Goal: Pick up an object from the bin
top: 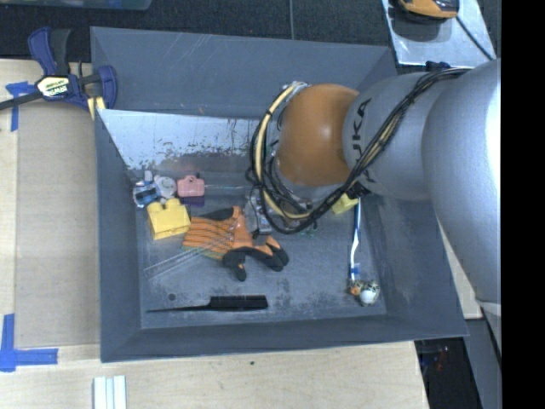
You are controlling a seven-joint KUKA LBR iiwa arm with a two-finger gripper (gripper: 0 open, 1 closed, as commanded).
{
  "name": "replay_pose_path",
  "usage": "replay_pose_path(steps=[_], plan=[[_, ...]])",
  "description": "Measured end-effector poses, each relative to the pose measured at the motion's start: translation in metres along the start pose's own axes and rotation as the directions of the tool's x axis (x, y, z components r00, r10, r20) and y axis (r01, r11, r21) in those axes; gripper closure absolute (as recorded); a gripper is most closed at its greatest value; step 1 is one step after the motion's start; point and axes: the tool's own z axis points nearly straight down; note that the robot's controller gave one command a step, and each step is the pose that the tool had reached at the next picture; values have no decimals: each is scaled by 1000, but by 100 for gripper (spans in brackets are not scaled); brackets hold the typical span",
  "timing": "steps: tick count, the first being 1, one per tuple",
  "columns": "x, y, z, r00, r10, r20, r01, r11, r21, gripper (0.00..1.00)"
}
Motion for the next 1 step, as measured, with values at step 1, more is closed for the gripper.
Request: replay_pose_path(steps=[1], plan=[[0,0,-3,1000,0,2,0,1000,0,100]])
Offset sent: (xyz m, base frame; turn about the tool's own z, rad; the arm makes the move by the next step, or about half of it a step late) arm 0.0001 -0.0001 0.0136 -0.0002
